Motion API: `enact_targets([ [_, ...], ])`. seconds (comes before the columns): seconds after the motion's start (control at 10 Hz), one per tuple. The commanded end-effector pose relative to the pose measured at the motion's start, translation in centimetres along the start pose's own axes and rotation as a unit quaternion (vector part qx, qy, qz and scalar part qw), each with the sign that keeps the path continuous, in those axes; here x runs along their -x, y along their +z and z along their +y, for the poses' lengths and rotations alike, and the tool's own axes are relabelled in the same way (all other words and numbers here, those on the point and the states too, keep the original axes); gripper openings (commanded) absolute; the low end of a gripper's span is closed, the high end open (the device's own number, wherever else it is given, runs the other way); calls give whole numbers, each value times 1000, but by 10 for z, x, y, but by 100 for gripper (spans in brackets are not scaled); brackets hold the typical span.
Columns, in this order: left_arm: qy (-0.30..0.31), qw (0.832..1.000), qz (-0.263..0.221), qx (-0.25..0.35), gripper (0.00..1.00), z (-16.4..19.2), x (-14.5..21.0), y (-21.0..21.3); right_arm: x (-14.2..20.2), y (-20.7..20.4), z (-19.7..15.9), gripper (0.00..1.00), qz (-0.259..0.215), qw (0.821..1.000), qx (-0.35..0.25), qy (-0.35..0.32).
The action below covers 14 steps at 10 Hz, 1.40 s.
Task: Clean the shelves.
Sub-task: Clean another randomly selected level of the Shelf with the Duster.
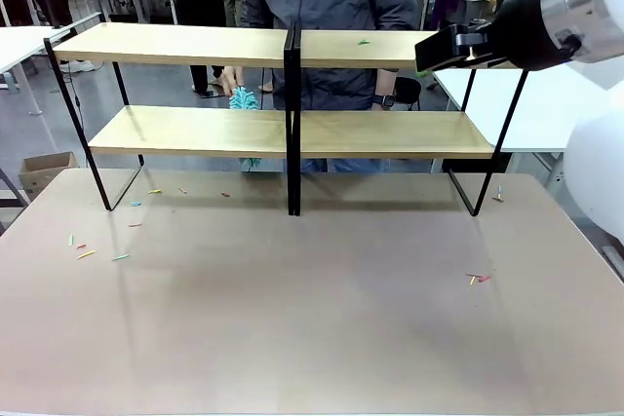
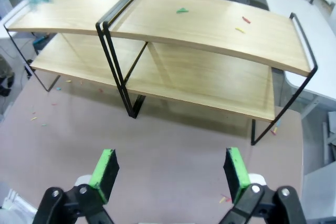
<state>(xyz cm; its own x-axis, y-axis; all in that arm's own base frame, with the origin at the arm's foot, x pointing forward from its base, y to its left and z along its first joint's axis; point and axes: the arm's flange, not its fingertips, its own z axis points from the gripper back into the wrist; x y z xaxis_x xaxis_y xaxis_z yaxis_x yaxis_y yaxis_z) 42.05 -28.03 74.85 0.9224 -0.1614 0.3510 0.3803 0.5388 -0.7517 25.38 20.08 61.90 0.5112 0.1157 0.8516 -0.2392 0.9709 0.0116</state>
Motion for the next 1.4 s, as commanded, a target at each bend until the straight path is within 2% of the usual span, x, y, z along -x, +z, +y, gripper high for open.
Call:
enact_targets([
  [0.0, 2, 999, 12, -37, 11, -18, -69, -26, -1, -1, 0, 100, 0, 1000, -2, -1],
  [0.1, 35, 998, 1, -61, 11, -21, -91, -38, -1, -1, 0, 100, 0, 1000, -2, -1],
  [0.2, 42, 996, -19, -74, 11, -22, -102, -48, -1, -1, 0, 100, 0, 1000, -2, -1],
  [0.4, 67, 989, -60, -121, 11, -5, -105, -60, -1, -1, 0, 100, 0, 1000, -2, -1],
  [0.6, 92, 980, -71, -160, 11, 25, -97, -75, -1, -1, 0, 100, 0, 1000, -2, -1],
  [0.8, 72, 979, -57, -183, 11, 36, -85, -89, -1, -1, 0, 100, 0, 1000, -2, -1],
  [1.1, 48, 966, -9, -255, 11, 62, -69, -101, -1, -1, 0, 100, 0, 1000, -2, -1],
  [1.3, 32, 970, 9, -243, 11, 64, -65, -102, -1, -1, 0, 100, 0, 1000, -2, -1],
])
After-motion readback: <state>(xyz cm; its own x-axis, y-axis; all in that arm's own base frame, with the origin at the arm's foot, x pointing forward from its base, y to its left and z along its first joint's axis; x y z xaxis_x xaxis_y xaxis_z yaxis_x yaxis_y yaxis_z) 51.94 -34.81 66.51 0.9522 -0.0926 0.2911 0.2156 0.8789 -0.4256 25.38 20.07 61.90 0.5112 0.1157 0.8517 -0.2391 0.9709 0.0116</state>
